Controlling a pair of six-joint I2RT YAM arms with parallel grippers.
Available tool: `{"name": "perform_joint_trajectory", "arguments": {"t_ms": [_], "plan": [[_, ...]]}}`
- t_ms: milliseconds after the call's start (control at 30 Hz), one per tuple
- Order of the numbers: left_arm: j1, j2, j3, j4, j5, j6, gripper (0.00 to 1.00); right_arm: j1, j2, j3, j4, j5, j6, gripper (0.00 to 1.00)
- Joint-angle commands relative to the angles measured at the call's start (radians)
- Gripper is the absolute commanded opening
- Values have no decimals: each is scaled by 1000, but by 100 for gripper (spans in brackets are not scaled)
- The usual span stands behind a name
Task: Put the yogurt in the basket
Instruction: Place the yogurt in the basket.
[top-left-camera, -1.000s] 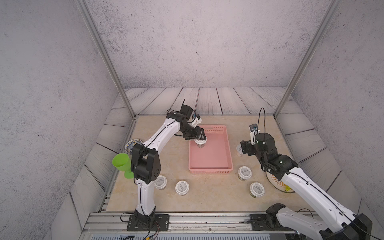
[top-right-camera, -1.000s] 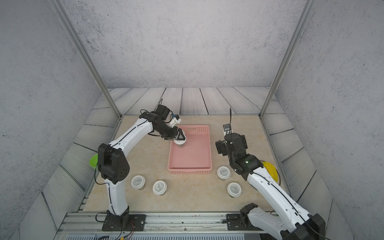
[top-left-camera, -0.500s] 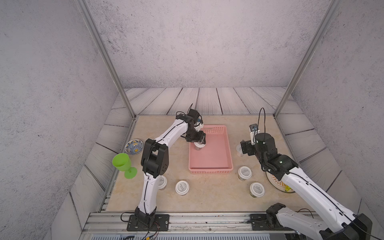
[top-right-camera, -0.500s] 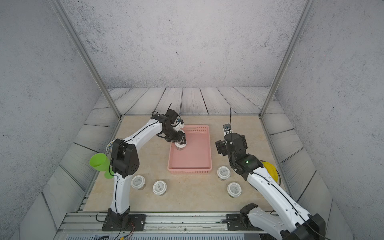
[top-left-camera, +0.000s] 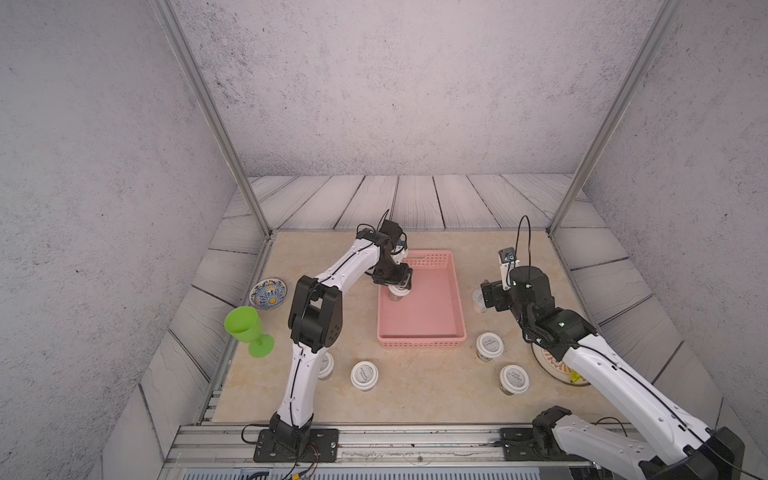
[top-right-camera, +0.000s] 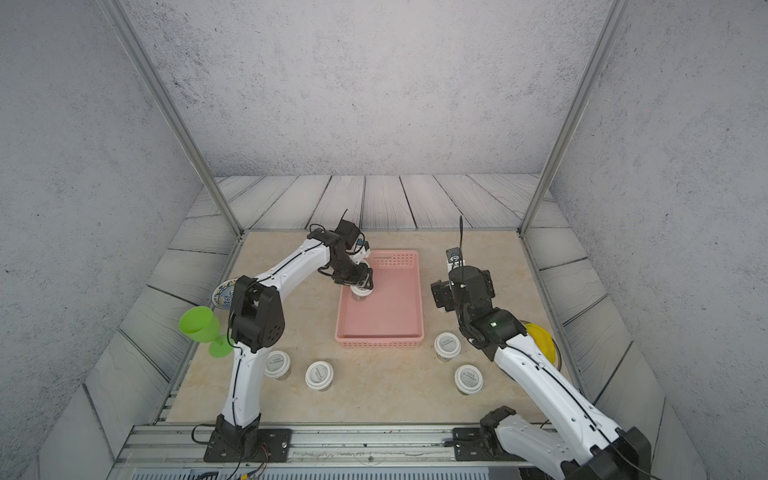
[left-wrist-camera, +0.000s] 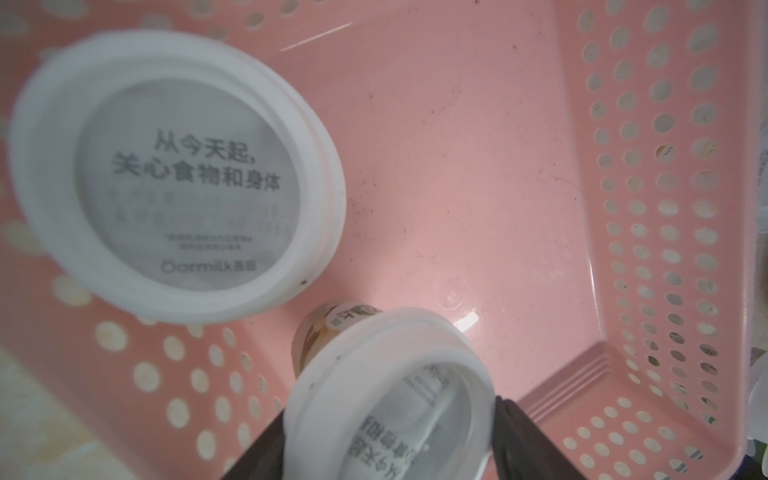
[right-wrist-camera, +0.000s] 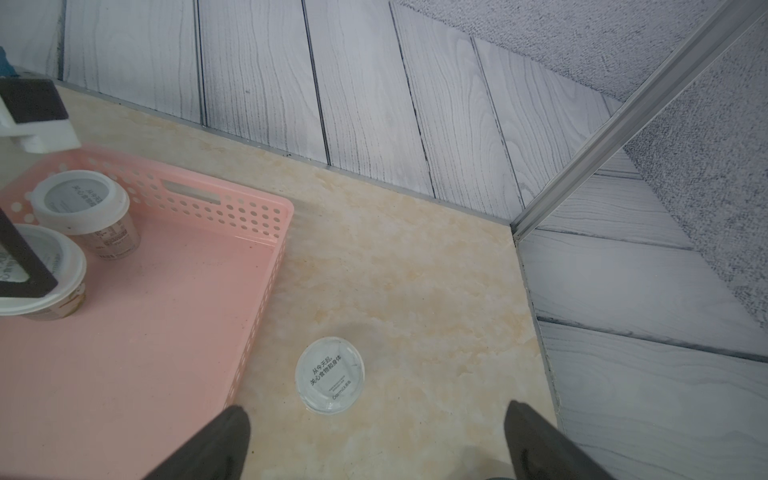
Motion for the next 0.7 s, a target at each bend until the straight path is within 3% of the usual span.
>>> {"name": "perform_joint_trajectory", "arguments": {"t_ms": [0,667], "plan": [[-1,37,39,-24,-14,19,70,-1,7,-12,13,3,5,100],[4,46,39,-35,-59,34,78,0,4,-12,11,4,4,100]]}}
